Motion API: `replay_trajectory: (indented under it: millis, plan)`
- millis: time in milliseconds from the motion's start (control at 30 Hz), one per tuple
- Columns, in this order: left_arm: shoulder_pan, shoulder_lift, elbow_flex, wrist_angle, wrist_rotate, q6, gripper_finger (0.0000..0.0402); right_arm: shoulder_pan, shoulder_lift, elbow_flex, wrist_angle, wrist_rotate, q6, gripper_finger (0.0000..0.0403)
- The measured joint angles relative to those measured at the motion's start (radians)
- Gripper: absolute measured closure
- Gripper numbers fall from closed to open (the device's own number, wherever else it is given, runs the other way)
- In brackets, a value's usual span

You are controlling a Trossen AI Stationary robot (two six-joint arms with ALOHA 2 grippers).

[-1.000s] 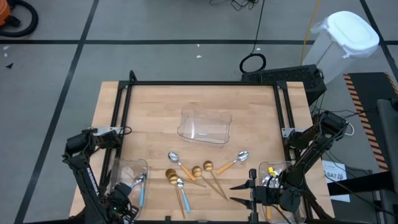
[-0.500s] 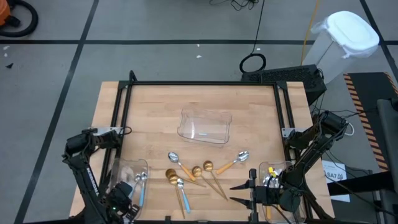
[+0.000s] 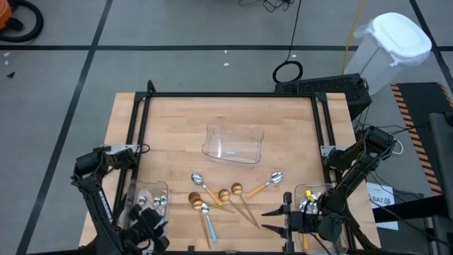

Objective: Sort silverware by color (type)
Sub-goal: Put the gold spoon into the top transparent bin

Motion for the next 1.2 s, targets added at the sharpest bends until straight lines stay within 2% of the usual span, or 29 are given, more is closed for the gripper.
replay_trajectory:
  millis: [100, 200, 333, 500, 633, 833, 1067, 1200]
  plan:
    - [0.004, 0.000, 0.000, 0.036, -0.154, 0.067, 0.0284, 0.000, 0.000, 0.000, -0.028, 0.000, 0.052, 0.0264]
    - [0.015, 0.000, 0.000, 0.099, -0.259, 0.181, 0.0284, 0.000, 0.000, 0.000, -0.086, -0.001, 0.131, 0.0264]
    - [0.037, 0.001, 0.000, 0.195, -0.344, 0.330, 0.0284, 0.000, 0.019, 0.000, -0.167, 0.000, 0.248, 0.0264]
    - [0.066, 0.036, 0.000, 0.302, -0.436, 0.477, 0.0284, -0.010, 0.067, 0.000, -0.172, 0.000, 0.291, 0.0264]
    - [0.100, 0.067, 0.000, 0.333, -0.444, 0.559, 0.0284, -0.042, 0.080, 0.000, -0.169, -0.009, 0.345, 0.0264]
    - [0.145, 0.105, 0.000, 0.371, -0.436, 0.632, 0.0284, -0.112, 0.081, 0.000, -0.210, -0.090, 0.436, 0.0264]
    - [0.186, 0.115, 0.000, 0.371, -0.435, 0.614, 0.0284, -0.186, 0.099, 0.000, -0.335, -0.122, 0.500, 0.0264]
    - [0.205, 0.115, 0.000, 0.372, -0.435, 0.642, 0.0284, -0.222, 0.148, 0.001, -0.340, -0.168, 0.501, 0.0264]
